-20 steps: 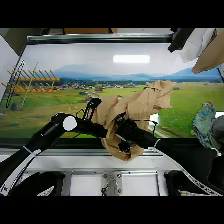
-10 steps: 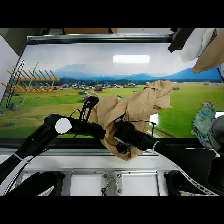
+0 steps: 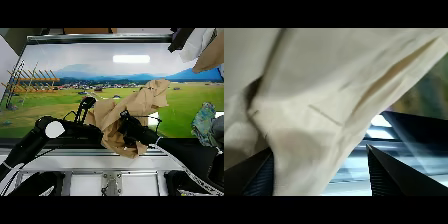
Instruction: Fold the clothes and pants, and hang the long-sleeved shirts on hangers.
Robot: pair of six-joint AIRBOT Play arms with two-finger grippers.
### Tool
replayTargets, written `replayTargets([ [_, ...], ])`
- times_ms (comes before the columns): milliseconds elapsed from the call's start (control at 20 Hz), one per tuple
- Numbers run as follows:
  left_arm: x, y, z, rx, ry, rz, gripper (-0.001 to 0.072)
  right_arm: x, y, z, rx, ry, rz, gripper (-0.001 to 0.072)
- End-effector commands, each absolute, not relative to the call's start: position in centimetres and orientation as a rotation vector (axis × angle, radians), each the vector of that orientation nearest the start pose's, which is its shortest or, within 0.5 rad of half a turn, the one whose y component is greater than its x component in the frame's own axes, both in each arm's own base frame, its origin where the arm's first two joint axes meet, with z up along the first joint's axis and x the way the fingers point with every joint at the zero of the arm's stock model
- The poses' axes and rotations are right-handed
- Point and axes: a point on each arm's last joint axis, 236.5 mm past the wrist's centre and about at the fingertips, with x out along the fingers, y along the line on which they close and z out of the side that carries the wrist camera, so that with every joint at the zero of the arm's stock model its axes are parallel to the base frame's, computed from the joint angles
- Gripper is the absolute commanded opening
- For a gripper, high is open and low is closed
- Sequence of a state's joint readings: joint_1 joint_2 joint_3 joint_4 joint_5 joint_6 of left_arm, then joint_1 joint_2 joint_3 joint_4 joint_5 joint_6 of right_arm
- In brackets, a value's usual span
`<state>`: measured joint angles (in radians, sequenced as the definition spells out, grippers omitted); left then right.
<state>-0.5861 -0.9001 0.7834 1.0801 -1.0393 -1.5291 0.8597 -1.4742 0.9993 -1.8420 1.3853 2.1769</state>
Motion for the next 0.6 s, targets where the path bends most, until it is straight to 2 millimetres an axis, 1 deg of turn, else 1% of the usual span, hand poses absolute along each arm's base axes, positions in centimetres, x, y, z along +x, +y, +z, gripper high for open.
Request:
replayTargets([
  [0,19.4,-24.7,3.5,-0.083,1.268,-0.769,0.0014,23.4,15.3,-9.0,-0.576,1.563,-0.073,0.0587],
  [100,19.3,-24.7,3.4,-0.082,1.272,-0.769,0.0014,23.6,15.6,-9.2,-0.569,1.553,-0.062,0.0586],
  [200,19.3,-24.7,3.4,-0.082,1.272,-0.769,0.0015,23.9,16.7,-9.6,-0.531,1.537,-0.025,0.0586],
  [350,19.3,-24.7,3.4,-0.082,1.271,-0.769,0.0014,23.0,18.5,-10.2,-0.456,1.568,0.031,0.0586],
  [450,19.4,-24.7,3.5,-0.082,1.271,-0.769,0.0014,22.8,18.7,-10.4,-0.46,1.577,0.035,0.0586],
  [550,19.3,-24.7,3.4,-0.082,1.271,-0.769,0.0014,22.4,18.5,-10.9,-0.509,1.596,0.057,0.0586],
])
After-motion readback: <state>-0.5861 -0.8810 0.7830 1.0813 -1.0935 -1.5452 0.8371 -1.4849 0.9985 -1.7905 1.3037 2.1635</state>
